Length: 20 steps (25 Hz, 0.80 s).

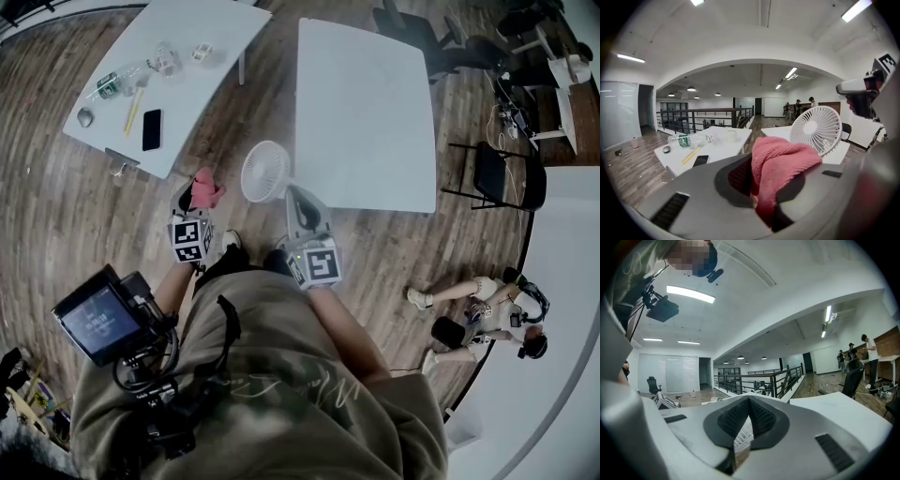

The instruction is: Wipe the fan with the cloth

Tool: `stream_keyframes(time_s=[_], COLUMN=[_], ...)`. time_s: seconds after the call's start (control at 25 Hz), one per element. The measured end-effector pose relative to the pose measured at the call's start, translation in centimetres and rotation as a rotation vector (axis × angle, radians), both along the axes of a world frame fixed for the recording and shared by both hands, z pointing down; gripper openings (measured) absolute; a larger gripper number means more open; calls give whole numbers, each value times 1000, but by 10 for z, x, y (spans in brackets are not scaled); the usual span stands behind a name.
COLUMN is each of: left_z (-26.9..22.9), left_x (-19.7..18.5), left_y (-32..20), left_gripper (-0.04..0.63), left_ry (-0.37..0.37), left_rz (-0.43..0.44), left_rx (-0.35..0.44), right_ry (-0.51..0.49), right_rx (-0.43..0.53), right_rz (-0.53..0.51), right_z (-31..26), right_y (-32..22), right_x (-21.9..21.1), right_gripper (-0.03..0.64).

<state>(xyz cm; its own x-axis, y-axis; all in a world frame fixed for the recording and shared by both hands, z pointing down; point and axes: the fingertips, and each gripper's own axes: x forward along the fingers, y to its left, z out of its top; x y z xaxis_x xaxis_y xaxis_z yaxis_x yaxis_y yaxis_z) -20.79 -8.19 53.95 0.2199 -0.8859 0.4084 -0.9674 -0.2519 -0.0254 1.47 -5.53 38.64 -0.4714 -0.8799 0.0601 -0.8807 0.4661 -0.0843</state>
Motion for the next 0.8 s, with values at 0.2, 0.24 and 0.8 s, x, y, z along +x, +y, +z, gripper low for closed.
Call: stream_keyframes(time_s=[0.2, 0.24, 0.8], left_z=[-37, -45, -97], left_x=[15, 23, 116], left_y=[-7, -7, -2], left_gripper=[60, 60, 60], left_ry=[-27, -22, 80], left_rz=[53, 70, 245], left_rx=[86, 102, 142], right_ry=[-7, -9, -22], right_rx=[5, 3, 11], right_rz=[4, 5, 25], right_z=[-1, -1, -5], right_y=[1, 0, -1], right_x=[-2, -1, 4], right_gripper=[12, 12, 12])
